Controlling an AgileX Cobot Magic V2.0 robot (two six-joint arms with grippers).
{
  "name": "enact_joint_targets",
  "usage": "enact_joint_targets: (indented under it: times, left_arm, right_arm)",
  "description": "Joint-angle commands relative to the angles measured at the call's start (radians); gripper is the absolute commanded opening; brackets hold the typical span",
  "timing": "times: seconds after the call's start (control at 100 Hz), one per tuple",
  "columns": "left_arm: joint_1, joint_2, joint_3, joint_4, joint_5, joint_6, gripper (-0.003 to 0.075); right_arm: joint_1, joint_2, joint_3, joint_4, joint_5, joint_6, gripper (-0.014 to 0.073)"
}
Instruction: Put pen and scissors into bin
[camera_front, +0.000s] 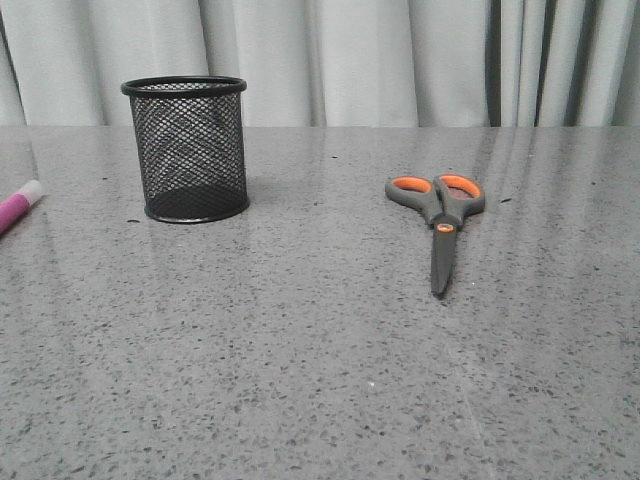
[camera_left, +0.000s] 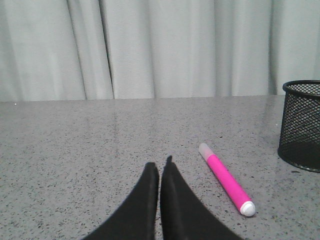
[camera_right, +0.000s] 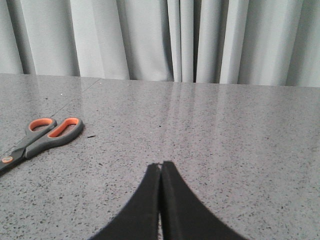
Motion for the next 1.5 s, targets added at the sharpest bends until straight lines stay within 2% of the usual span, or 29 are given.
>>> enact_joint_targets:
  times: [0.0,1.14,1.2,1.28,1.49]
  left_arm:
    - [0.000,-0.031,0.025,-0.001,-0.067,-0.008,-0.0020]
    - [-0.002,-0.031,0.023,-0.018,-0.076,-0.008,-0.0020]
    - [-0.002,-0.031,0.023,-0.070,-0.076,-0.008,-0.0020]
    - [-0.002,-0.031,0.023,-0.160,-0.078,-0.008,-0.0020]
    - [-0.002,-0.031,0.021,-0.603,-0.100,-0.015,-0.0020]
  right_arm:
    - [-0.007,-0.024,0.010,-0.005,-0.072,-0.001,-0.0065]
    - [-0.007,-0.024,0.010,-0.005,-0.097,0.001,-0.0065]
    - [-0.007,-0.024,0.010,0.005,-0.099,0.003,-0.0065]
    - [-0.007,-0.024,0.010,0.096,-0.117,0.026,-0.0065]
    - [-0.007,-0.024,0.008,0.415,-0.139,0.039,-0.0065]
